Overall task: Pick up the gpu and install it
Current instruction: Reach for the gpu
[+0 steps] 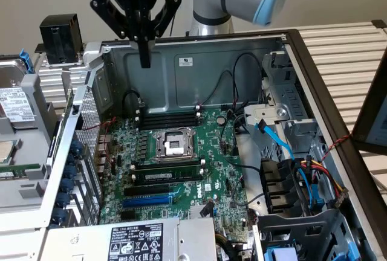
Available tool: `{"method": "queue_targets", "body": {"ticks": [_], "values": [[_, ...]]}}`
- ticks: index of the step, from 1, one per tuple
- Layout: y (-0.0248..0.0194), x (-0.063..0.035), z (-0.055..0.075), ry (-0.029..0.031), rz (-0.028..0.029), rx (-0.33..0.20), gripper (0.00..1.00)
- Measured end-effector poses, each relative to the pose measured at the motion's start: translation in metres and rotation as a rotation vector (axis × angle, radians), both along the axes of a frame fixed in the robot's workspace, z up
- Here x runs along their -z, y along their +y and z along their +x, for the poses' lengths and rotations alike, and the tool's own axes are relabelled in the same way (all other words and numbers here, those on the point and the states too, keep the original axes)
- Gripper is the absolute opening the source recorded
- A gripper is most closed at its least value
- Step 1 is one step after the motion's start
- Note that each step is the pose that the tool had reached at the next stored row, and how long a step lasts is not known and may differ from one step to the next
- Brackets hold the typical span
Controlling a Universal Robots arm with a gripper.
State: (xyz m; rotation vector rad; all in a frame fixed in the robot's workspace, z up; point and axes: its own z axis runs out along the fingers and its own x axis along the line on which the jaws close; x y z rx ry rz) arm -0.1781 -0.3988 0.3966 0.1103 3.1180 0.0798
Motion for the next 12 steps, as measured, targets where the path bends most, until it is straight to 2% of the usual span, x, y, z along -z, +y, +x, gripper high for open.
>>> {"method": "queue_targets", "body": {"ticks": [12], "values": [[0.0004, 0.0001, -0.055, 0.0, 0.0, 0.0, 0.11]]}}
